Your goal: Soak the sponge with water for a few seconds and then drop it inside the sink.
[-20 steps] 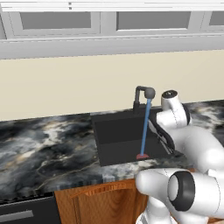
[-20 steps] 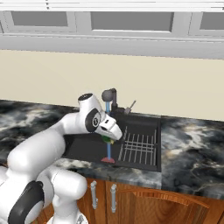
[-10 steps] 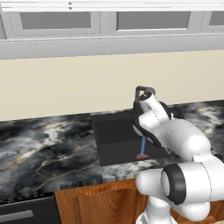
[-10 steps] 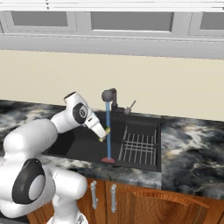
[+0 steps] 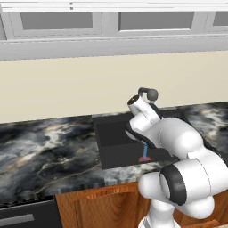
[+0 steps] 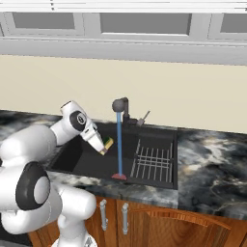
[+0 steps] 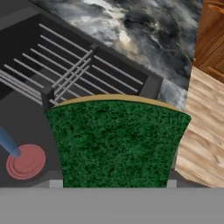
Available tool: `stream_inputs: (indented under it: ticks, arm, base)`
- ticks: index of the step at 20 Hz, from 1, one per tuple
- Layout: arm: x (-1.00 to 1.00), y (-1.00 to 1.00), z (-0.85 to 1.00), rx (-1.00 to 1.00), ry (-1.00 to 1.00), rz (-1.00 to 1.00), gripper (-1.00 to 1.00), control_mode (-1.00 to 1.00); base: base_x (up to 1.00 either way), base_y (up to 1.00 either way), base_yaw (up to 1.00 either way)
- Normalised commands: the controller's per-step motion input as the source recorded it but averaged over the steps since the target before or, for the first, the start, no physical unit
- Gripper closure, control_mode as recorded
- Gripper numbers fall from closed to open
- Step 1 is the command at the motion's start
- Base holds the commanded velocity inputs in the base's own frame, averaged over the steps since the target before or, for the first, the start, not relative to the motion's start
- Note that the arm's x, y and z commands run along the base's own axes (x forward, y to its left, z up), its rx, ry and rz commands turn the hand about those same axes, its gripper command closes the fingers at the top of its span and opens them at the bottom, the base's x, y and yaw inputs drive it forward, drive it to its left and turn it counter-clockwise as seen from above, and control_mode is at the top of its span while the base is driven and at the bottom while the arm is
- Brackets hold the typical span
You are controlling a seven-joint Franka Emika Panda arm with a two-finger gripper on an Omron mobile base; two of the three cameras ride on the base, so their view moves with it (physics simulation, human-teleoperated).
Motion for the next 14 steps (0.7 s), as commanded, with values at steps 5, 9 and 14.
stream_inputs:
  ticks: [5, 9, 14]
  arm:
    - [0.07, 0.28, 0.0, -0.09, -0.01, -0.13, 1.0, -1.0]
    - [0.18, 0.08, 0.0, -0.02, 0.0, -0.06, 1.0, -1.0]
    - [0.24, 0.0, 0.0, 0.0, 0.0, -0.02, 1.0, -1.0]
  base:
    - [0.0, 0.0, 0.0]
    - [0.0, 0.0, 0.0]
    - [0.0, 0.0, 0.0]
